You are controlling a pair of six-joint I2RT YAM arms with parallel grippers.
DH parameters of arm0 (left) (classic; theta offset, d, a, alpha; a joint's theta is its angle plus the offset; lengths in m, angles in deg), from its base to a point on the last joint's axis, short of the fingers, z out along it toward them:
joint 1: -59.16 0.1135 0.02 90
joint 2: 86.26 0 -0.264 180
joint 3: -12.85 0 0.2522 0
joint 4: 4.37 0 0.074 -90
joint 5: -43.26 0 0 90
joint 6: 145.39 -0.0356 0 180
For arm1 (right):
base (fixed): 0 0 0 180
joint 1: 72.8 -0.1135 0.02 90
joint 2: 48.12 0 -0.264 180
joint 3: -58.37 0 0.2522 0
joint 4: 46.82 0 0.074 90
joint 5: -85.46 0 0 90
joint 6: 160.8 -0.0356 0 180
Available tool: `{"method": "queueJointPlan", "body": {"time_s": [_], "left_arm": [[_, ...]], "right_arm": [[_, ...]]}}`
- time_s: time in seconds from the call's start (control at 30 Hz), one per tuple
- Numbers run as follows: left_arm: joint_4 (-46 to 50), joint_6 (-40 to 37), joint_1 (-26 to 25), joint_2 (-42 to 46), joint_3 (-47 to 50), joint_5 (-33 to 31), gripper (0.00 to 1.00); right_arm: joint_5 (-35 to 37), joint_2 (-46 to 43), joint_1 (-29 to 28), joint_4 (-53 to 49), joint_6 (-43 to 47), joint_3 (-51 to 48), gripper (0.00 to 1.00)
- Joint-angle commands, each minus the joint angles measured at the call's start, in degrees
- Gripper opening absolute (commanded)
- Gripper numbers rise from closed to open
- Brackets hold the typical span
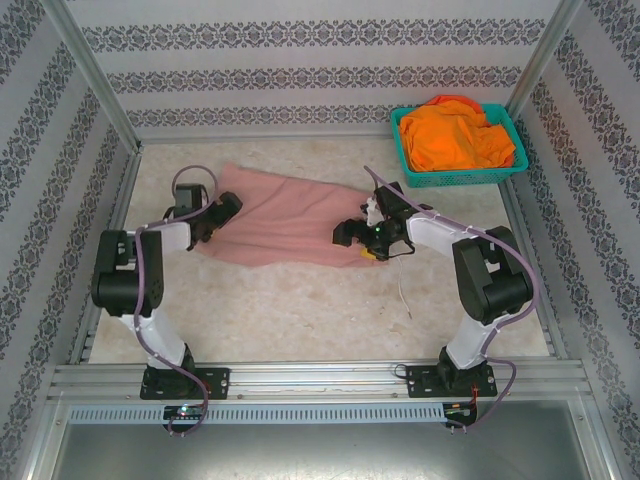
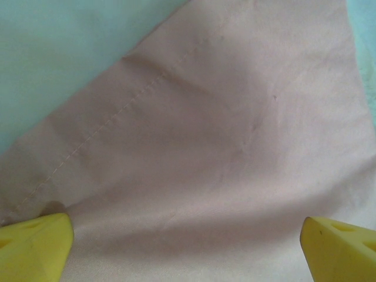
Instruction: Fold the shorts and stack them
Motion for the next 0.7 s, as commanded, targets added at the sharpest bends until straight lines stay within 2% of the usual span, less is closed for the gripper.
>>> {"method": "queueJointPlan", "body": {"time_s": [0.0, 0.17, 0.27, 0.37, 0.47, 0.53, 0.67], "left_arm": [[3.7, -0.1, 1.7, 6.1, 8.9, -6.7, 1.00], [5.4, 1.4, 1.8, 20.3, 19.0, -9.1, 1.00], [10.7, 0.3, 1.7, 29.4, 17.4, -7.1, 1.00], [14.5, 0.4, 0.2, 38.0, 13.2, -3.7, 1.00], [17.5, -0.4, -5.4, 42.9, 7.8, -3.2, 1.00], [17.9, -0.5, -10.6, 43.0, 4.5, -3.1, 0.97], [13.0, 2.1, -22.8, 36.2, -0.8, -2.4, 0.82]], "right_arm": [[-0.3, -0.3, -0.1, -4.0, 1.4, -2.8, 0.97], [-1.8, -6.0, -0.8, -4.6, 2.0, -6.3, 0.97], [-0.6, -12.2, -0.8, -6.3, 3.5, -6.6, 0.98], [5.4, -20.5, -0.5, -7.9, 6.2, -5.9, 0.98], [11.3, -28.0, 1.5, -7.7, 8.0, -6.3, 0.98], [13.3, -31.3, 4.3, -6.6, 8.2, -7.2, 0.98], [10.2, -33.2, 11.8, -6.2, 8.8, -7.5, 0.98]]}}
